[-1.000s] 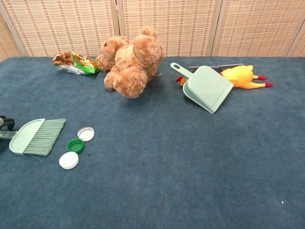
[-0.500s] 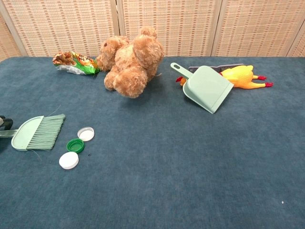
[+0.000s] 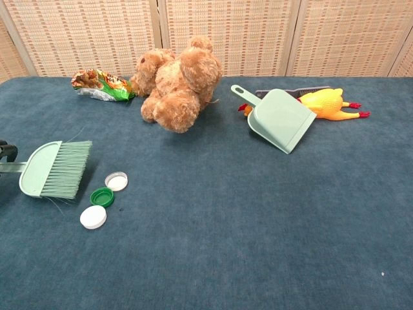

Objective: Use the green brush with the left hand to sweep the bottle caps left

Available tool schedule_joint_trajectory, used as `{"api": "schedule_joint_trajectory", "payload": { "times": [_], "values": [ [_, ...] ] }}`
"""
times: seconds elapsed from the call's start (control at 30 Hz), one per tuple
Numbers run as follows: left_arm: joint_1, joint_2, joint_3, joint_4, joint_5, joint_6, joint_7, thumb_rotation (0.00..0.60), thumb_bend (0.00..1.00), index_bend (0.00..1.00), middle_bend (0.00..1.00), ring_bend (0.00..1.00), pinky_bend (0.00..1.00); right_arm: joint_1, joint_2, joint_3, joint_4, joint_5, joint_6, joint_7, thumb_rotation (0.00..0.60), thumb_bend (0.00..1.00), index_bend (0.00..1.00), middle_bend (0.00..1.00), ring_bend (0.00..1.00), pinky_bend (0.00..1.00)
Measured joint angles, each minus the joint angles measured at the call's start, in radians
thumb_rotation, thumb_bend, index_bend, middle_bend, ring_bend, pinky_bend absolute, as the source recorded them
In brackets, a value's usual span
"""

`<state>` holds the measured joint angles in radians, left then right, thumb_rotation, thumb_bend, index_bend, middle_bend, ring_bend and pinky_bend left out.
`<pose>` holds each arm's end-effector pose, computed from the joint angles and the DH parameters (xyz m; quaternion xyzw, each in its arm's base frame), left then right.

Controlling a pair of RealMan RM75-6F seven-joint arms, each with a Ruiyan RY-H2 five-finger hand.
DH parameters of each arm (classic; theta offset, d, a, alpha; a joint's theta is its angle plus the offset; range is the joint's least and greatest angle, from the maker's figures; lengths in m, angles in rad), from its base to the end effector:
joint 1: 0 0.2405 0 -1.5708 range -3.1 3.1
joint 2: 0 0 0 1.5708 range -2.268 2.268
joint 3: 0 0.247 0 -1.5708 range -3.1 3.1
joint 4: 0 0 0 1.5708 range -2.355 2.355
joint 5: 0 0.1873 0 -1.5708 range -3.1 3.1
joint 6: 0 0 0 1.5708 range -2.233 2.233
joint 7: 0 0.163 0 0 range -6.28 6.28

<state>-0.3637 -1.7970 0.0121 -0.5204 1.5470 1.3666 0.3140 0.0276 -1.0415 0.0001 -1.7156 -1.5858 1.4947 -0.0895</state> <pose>-0.3218 0.2918 0.0364 -0.7477 -0.0839 -0.2017 0.6271 -0.2812 -0.1704 0.1792 0.6286 -0.3780 0.3578 0.5779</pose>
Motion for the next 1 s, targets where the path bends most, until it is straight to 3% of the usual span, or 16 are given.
{"api": "schedule_joint_trajectory", "payload": {
  "times": [0.2, 0.4, 0.6, 1.0],
  "values": [
    [0.006, 0.005, 0.003, -0.004, 0.023, 0.062, -0.004, 0.6, 0.49, 0.85, 0.94, 0.77, 0.85, 0.002, -0.001, -0.003, -0.001, -0.001, -0.006, -0.003, 0.6, 0.26, 0.0, 0.06, 0.0, 0.0],
    [0.007, 0.046, 0.001, -0.089, 0.029, 0.078, 0.091, 0.6, 0.51, 0.86, 0.98, 0.78, 0.85, 0.006, -0.001, -0.008, -0.002, -0.001, -0.02, -0.003, 0.6, 0.26, 0.0, 0.06, 0.0, 0.0],
    [-0.005, 0.128, -0.011, -0.31, 0.025, 0.063, 0.281, 0.6, 0.53, 0.86, 0.98, 0.78, 0.85, 0.013, 0.002, -0.02, -0.008, -0.01, -0.043, 0.0, 0.6, 0.26, 0.0, 0.06, 0.0, 0.0],
    [-0.067, 0.304, -0.053, -0.873, -0.025, -0.049, 0.885, 0.6, 0.54, 0.86, 0.99, 0.79, 0.85, 0.019, 0.025, -0.042, -0.026, -0.037, -0.058, 0.033, 0.6, 0.26, 0.0, 0.06, 0.0, 0.0]
  ]
}}
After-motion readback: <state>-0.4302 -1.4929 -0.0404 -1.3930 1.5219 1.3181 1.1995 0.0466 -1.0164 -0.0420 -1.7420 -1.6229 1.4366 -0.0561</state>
